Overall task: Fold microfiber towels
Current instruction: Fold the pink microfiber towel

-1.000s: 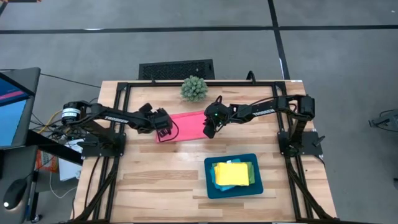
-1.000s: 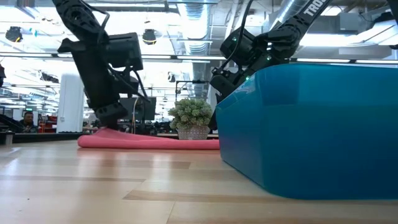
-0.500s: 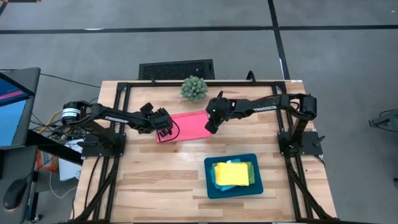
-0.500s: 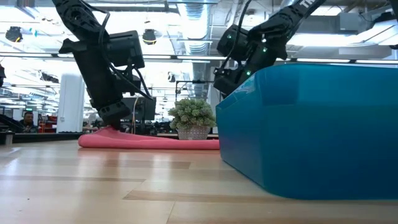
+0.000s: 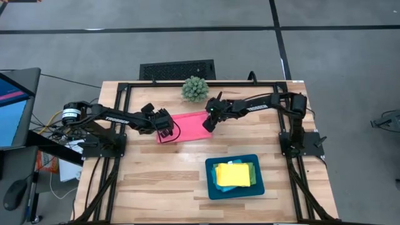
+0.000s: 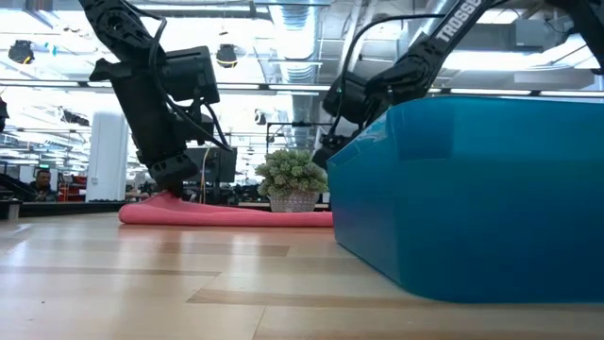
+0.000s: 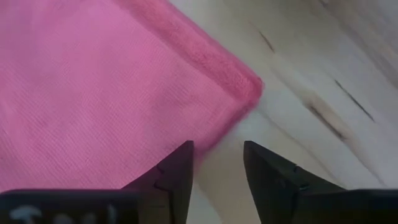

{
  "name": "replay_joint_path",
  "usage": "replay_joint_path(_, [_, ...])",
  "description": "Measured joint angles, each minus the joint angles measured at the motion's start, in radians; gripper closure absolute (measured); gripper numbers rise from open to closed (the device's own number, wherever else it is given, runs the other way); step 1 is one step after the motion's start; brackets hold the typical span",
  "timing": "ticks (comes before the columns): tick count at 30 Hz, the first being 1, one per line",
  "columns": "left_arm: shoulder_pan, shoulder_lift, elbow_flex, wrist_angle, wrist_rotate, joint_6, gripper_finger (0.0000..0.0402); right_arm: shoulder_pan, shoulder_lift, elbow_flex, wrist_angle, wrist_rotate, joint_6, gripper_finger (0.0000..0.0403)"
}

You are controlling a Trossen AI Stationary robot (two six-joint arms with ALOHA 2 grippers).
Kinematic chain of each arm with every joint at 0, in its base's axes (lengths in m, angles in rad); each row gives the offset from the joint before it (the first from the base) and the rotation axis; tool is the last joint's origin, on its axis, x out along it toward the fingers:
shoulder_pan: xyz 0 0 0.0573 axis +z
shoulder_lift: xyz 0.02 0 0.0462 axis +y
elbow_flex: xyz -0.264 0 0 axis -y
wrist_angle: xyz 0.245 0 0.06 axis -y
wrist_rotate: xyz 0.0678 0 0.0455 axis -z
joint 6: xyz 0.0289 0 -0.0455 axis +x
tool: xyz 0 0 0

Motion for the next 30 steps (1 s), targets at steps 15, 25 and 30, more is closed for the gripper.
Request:
replay_joint_path(15, [0.000,0.000,0.000,0.000,0.001,0.000,0.0401,-0.019,-0.033,0.001,0.034,0.008,0.000,0.0241])
replay_joint_path(25, [0.000,0.000,0.000,0.000,0.001,-0.001,0.0401,-0.019,-0.008,0.002,0.081,-0.016,0.002,0.0239])
replay_joint_path(30, [0.000,0.000,0.000,0.000,0.002,-0.001,0.0401,-0.019,0.005,0.001,0.084,-0.018,0.002,0.0239])
